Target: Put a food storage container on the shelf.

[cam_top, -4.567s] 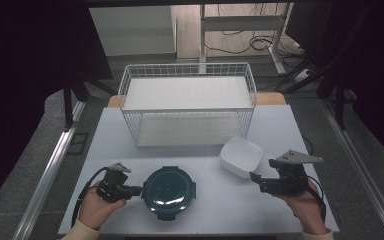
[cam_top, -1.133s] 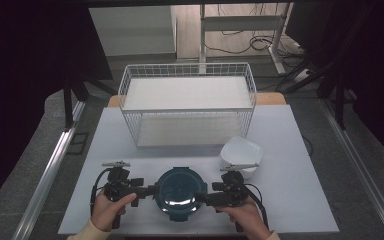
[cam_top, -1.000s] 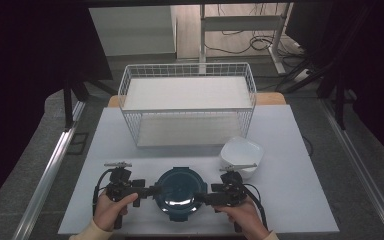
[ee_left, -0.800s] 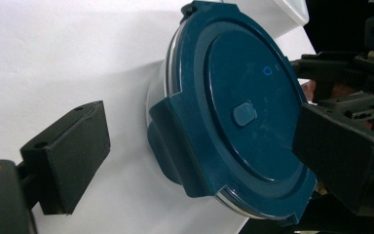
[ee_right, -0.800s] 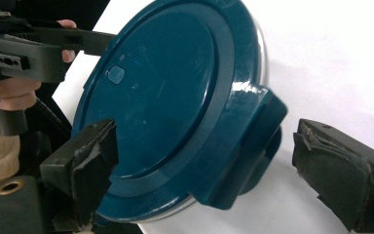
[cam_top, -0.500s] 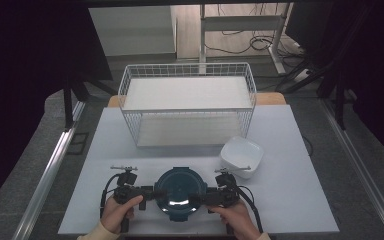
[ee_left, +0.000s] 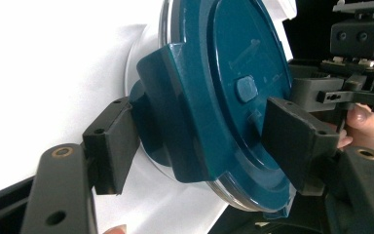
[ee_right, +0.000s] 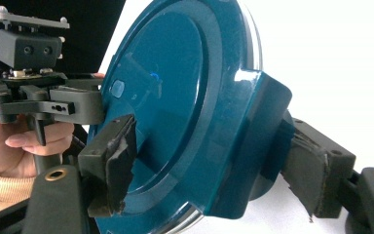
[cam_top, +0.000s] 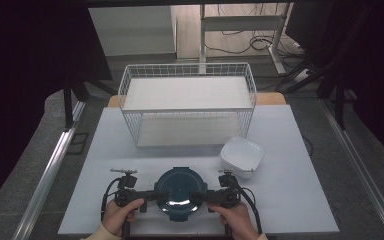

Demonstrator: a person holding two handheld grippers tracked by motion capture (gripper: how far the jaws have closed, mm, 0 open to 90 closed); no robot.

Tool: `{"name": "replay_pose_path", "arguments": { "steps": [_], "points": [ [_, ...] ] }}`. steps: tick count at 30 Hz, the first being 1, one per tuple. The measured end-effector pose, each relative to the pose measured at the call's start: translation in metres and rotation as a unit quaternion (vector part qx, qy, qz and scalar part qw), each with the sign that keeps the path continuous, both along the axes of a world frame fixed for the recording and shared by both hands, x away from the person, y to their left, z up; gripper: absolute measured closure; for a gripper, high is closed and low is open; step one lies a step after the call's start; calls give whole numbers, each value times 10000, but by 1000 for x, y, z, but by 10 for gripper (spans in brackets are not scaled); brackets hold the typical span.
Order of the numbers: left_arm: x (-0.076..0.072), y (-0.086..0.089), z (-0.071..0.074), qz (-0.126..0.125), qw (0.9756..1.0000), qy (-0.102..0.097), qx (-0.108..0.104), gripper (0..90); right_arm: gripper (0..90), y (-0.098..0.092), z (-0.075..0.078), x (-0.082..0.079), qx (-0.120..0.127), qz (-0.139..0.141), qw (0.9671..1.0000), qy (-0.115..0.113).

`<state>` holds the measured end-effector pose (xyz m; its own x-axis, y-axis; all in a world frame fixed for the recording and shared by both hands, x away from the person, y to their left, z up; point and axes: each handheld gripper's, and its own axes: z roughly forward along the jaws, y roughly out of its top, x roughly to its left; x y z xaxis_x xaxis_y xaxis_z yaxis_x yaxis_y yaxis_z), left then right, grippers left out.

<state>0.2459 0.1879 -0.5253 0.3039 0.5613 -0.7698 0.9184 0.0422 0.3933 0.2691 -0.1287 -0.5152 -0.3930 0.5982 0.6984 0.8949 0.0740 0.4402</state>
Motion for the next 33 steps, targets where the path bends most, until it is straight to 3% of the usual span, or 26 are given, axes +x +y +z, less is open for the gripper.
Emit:
{"name": "replay_pose_path", "arguments": {
  "steps": [3, 8, 25, 33],
  "points": [
    [-1, 0, 0, 129, 9999, 50, -83, 332, 269, 0, 0, -1, 0, -83, 10000, 8],
    [-4, 4, 3, 251, 9991, 12, -345, 422, 307, -6, -1, -2, 228, -277, 9992, 154],
    [-11, 1, 19, 150, 9986, -504, 62, 437, 375, -6, 12, -7, 161, -222, 9993, -253],
    [-14, -1, 29, 146, 9975, -684, 82, 438, 374, -7, 24, -8, 106, -130, 9985, -527]
  ]
}}
